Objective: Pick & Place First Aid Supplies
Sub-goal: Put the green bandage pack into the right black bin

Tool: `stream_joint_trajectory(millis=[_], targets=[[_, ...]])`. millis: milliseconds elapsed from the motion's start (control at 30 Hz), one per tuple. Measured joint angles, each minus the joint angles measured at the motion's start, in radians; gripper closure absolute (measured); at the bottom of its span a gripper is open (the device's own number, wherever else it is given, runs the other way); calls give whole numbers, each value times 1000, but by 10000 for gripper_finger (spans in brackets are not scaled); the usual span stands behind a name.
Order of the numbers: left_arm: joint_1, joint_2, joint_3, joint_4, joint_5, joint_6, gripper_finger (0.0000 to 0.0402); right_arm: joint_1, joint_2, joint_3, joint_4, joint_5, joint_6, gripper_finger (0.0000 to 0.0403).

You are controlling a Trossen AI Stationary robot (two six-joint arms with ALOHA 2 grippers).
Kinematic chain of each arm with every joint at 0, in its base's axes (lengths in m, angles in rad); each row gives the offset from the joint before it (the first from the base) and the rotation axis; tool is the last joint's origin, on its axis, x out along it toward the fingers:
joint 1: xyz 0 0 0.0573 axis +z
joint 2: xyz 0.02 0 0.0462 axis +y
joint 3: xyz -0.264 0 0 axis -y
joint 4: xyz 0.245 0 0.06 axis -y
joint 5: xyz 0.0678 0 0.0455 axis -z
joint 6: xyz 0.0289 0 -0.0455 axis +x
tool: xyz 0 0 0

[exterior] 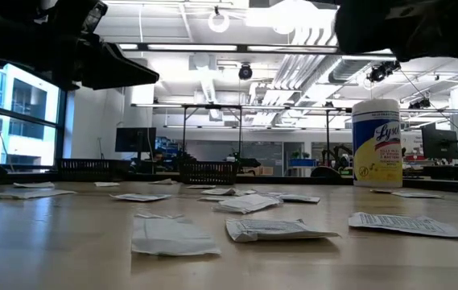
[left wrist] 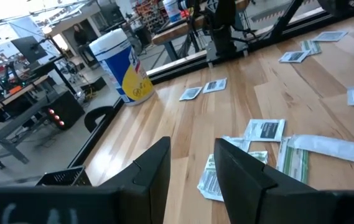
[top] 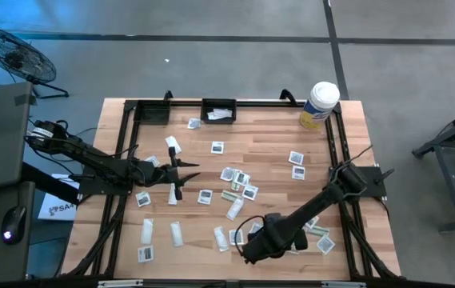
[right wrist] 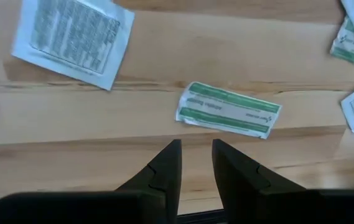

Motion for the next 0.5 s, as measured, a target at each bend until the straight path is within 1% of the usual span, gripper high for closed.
stream_joint_trajectory(millis=[267,367,500], targets=[[0,0,0,-1,0,0,280,-4,-3,-135,207,-19,-63,320],[0,0,0,-1,1,0,280,-4,-13,-168,239,-26,-62,320],[0,0,0,-2,1,0,280,-4,-14,-201,260,-61,-56,320]])
